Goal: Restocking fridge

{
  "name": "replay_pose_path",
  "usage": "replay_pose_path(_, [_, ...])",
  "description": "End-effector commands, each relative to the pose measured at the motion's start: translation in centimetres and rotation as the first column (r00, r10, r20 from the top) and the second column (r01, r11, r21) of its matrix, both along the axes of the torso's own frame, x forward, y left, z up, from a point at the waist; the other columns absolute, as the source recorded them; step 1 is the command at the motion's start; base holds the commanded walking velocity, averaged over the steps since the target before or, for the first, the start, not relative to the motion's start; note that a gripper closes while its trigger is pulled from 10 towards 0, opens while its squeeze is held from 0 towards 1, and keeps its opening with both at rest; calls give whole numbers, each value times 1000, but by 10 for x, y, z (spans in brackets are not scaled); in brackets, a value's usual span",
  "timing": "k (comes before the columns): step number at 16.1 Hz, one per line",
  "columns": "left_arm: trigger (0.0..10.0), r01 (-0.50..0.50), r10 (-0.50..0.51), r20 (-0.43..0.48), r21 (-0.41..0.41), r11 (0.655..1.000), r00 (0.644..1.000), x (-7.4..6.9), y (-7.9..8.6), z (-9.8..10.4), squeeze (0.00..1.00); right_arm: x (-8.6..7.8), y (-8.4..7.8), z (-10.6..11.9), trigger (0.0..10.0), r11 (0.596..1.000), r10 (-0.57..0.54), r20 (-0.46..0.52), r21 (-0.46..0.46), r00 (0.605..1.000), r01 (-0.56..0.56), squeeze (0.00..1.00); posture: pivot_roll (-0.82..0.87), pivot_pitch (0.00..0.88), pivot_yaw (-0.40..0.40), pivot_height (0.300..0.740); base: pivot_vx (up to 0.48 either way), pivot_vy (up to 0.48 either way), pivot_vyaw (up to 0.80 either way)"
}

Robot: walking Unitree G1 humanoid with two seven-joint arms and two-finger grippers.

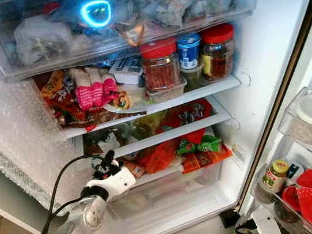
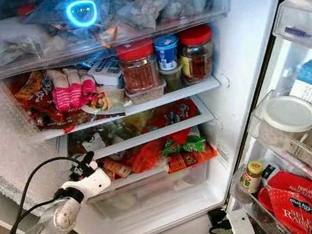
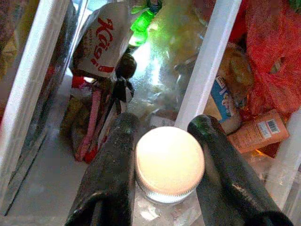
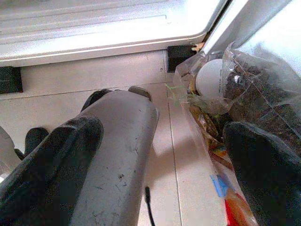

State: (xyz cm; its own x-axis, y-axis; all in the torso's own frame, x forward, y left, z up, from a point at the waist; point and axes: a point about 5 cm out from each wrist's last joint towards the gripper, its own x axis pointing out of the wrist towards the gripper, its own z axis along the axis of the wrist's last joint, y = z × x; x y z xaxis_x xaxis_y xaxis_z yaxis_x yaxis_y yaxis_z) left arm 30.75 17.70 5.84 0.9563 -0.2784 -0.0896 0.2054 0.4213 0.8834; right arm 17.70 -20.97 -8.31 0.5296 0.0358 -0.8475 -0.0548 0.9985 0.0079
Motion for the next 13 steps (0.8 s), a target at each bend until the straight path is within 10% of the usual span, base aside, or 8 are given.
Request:
replay_pose_path(1, [10000, 34, -34, 24, 14, 999, 999, 5, -5, 6, 0, -8, 1, -4, 10000, 1000, -3, -29, 3, 1000, 3, 0, -84, 0, 22, 637, 0, 0, 0])
replay_pose_path(13, [10000, 100, -101, 49, 36, 994, 994, 11, -17, 5, 0, -7, 2, -4, 10000, 1000, -1, -31, 5, 1000, 1, 0, -84, 0, 24, 637, 262, 0, 0])
